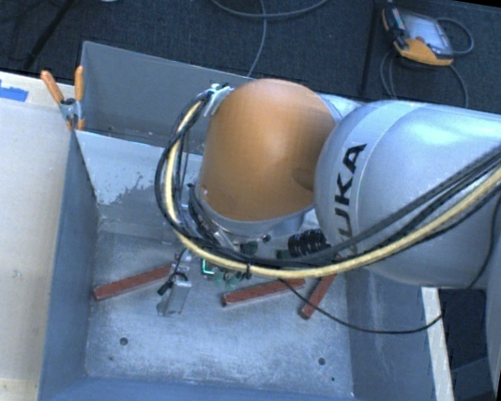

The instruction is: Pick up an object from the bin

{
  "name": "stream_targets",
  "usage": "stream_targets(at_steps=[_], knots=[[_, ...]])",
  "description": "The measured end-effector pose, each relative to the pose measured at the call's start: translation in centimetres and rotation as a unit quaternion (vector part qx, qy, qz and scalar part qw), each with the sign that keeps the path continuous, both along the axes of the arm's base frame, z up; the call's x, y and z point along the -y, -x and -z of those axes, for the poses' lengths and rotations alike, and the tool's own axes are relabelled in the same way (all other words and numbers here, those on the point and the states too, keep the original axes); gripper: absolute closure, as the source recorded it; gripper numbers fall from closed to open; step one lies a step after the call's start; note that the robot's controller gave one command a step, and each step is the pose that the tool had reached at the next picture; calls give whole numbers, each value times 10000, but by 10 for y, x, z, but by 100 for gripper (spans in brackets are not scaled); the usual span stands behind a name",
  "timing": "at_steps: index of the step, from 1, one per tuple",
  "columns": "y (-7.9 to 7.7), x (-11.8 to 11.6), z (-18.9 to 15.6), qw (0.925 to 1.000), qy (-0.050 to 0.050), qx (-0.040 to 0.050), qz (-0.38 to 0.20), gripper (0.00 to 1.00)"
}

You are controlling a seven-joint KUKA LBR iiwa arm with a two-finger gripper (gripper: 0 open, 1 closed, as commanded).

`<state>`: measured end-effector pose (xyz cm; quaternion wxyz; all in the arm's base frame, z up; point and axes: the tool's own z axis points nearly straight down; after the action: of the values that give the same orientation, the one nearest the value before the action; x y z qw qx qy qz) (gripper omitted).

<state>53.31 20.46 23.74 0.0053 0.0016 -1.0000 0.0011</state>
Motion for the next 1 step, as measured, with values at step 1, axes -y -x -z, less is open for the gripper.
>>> stream_targets(at_steps=[1], knots=[[-78, 28, 171, 9769, -23, 35, -2136, 0]])
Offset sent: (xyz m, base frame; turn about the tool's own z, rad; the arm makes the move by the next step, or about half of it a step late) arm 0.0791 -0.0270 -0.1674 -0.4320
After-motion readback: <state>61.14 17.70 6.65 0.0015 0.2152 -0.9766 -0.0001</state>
